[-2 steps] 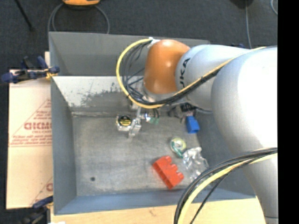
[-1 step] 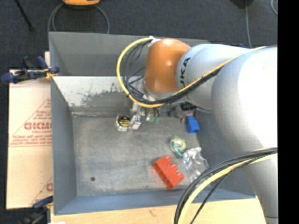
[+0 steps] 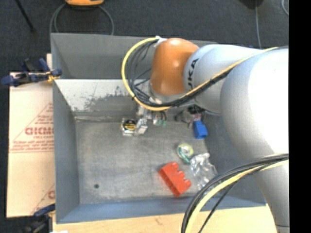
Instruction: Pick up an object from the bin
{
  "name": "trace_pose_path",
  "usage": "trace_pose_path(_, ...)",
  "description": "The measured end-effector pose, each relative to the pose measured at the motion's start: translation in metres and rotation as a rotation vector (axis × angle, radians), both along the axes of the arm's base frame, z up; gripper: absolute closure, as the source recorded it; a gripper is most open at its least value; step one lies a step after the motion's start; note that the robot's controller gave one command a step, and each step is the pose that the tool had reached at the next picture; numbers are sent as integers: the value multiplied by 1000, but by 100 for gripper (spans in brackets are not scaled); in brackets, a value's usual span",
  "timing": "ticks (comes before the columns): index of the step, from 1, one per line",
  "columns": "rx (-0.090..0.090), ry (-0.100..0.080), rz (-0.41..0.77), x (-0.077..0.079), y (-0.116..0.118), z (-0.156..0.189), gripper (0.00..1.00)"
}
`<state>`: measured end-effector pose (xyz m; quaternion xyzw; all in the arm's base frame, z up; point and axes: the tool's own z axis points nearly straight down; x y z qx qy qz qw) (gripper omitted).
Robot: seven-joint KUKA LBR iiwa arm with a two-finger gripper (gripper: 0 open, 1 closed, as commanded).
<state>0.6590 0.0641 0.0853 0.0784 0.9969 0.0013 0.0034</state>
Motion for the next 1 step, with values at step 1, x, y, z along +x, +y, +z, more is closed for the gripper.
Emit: trace_pose_path(1, 0, -4, -1, 3, -1, 104, 100)
